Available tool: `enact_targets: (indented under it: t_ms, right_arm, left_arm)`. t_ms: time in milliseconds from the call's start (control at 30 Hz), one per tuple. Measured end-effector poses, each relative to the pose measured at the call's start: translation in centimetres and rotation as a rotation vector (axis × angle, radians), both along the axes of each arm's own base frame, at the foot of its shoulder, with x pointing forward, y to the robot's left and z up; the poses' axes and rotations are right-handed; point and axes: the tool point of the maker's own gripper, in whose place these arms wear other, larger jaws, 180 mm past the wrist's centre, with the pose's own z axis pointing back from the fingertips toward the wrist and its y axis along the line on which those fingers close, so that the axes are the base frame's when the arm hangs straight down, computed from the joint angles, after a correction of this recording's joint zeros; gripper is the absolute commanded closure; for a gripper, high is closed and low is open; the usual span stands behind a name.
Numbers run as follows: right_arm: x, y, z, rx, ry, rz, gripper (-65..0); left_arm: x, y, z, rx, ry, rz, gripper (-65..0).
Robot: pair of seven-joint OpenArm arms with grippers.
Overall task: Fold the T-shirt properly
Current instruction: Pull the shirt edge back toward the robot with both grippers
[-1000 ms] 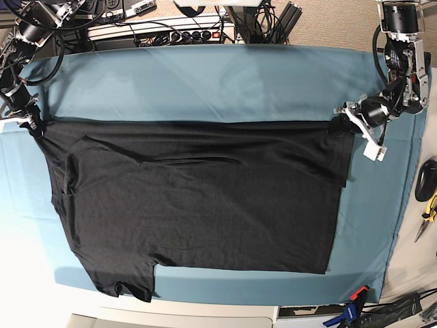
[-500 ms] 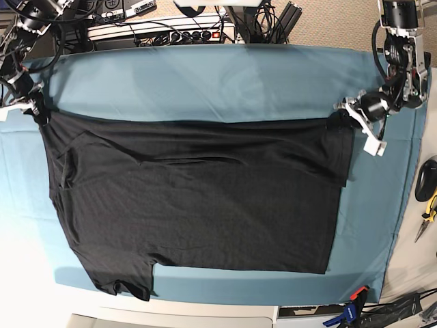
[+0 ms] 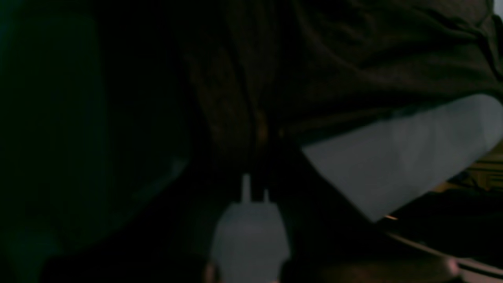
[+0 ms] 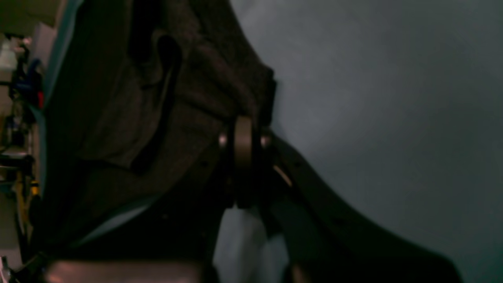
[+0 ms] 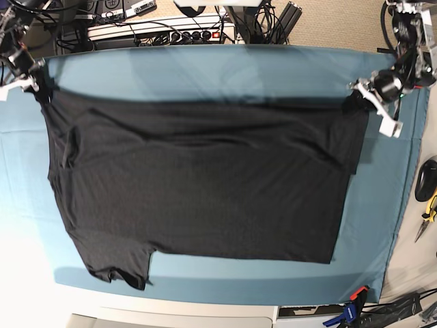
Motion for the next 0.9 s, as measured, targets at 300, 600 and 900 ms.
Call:
enact_targets:
  t_ms: [300,600,900]
  right_arm:
    - [-3.9,-0.6,0.5,-0.093,0.117,0.075,0.0]
    - [-5.1,-0.4,0.6,-0.114,0.153,0.099,0.0]
    - [-5.5,-1.3,1.2,-0.143,0.184,0.122,0.0]
  left_arm:
    - [-2.6,-0.3,-1.1,-0.009,0.060,0.000,0.0]
    - [-5.0,-0.5,-1.7,-0.039,0.091,0.044,0.0]
    - [-6.4,1.1,-1.1,-0.031,0.090,0.090,0.0]
